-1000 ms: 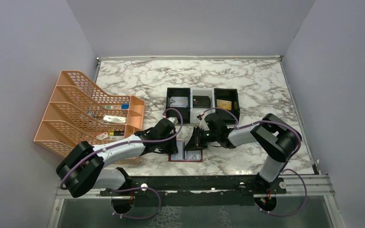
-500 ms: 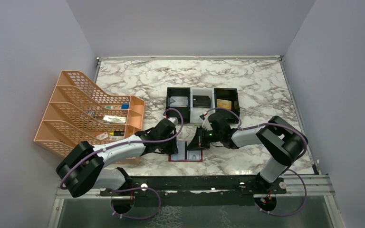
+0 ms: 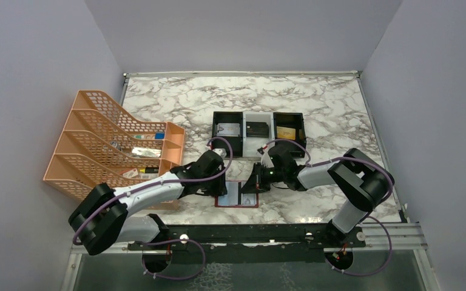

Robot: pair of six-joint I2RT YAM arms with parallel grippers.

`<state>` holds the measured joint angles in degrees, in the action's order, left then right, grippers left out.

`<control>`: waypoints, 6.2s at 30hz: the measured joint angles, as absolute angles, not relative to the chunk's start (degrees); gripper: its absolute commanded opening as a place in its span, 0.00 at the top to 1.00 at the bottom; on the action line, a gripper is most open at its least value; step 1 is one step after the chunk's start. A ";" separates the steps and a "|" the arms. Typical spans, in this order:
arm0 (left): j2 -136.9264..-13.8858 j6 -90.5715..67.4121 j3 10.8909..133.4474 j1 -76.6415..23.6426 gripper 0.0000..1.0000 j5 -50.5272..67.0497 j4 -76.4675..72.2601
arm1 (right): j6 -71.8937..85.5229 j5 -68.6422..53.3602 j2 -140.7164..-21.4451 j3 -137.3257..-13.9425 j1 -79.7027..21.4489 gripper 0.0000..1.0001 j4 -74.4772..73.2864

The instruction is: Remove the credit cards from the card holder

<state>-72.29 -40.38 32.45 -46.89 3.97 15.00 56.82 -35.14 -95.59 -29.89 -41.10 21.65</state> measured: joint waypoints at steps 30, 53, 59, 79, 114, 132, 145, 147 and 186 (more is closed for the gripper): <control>-74.70 -42.54 31.44 -50.74 0.83 4.21 10.28 | 57.82 -37.50 -97.21 -28.99 -41.12 0.77 25.71; -74.24 -43.16 31.48 -50.76 0.80 2.79 11.09 | 58.83 -35.09 -96.09 -28.91 -43.90 0.99 24.14; -73.06 -43.53 31.48 -51.03 0.60 0.99 11.94 | 57.06 -31.27 -89.97 -28.93 -43.92 0.99 18.00; -57.95 -44.07 30.09 -42.35 0.16 4.73 7.07 | 49.60 -24.21 -77.49 -29.17 -43.77 0.99 12.32; -57.95 -50.06 19.22 -28.88 0.69 42.28 -25.98 | 49.50 -47.35 -78.65 -30.00 -37.60 0.99 31.86; -56.38 -51.62 19.27 -28.86 1.00 48.99 -34.28 | 52.14 -57.89 -81.12 -30.00 -36.32 0.77 44.18; -54.98 -52.18 19.27 -28.82 1.00 49.74 -34.54 | 54.65 -60.31 -84.07 -31.90 -35.88 0.99 49.74; -54.83 -52.23 19.27 -28.82 0.90 49.74 -34.54 | 55.05 -60.69 -84.25 -31.90 -35.88 0.99 50.28; -37.08 -26.06 41.45 -28.71 0.01 -13.50 31.81 | 0.97 9.21 -96.49 -73.12 -46.65 0.99 -10.24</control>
<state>-37.08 -26.06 41.45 -28.71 -13.50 31.81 0.97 9.21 -96.49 -73.12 -46.65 -10.24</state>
